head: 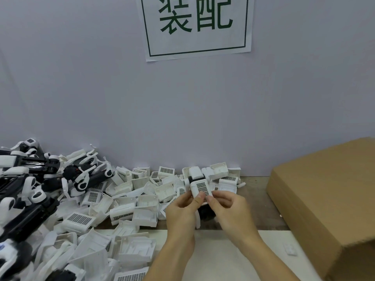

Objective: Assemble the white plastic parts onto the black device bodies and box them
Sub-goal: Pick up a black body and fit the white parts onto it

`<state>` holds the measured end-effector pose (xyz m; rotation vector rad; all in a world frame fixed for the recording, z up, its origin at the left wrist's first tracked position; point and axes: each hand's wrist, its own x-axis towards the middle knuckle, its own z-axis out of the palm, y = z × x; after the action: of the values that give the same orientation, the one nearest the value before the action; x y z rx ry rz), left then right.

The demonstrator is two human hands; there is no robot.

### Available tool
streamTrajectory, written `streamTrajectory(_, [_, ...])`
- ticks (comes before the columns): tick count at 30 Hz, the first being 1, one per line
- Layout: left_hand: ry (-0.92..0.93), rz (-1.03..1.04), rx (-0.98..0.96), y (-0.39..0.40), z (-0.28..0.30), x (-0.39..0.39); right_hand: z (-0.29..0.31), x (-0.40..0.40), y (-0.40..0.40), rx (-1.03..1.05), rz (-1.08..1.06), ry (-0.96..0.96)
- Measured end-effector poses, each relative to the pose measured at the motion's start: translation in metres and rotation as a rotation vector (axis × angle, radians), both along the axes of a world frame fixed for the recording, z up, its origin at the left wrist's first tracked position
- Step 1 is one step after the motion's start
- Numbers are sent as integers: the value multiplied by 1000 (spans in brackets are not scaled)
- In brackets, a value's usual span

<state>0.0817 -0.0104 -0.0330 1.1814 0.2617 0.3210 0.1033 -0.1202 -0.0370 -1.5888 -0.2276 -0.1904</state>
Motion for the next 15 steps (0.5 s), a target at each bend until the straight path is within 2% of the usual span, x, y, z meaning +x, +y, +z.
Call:
streamTrajectory(2, [-6, 39, -43, 1, -1, 1, -4, 1, 1, -193, -90, -96])
streamTrajectory(5, [-29, -3, -91, 0, 1, 2, -9, 0, 4, -477, -64, -179])
streamTrajectory(7, [-53, -21, -93, 0, 2, 2, -11, 2, 3, -500, -104, -182])
streamTrajectory(9, [-59, 52, -36, 0, 0, 3, -7, 5, -5, -359, -134, -155])
streamTrajectory(12, [-33, 250, 170, 4, -4, 6, 2, 11, -26, 44, -61, 70])
streamTrajectory(13, [-37, 264, 189, 6, -4, 6, 3, 15, -34, 149, -39, 151])
streamTrajectory(15, [-68, 146, 126, 5, -2, 4, 4, 19, -45, 273, 9, 268])
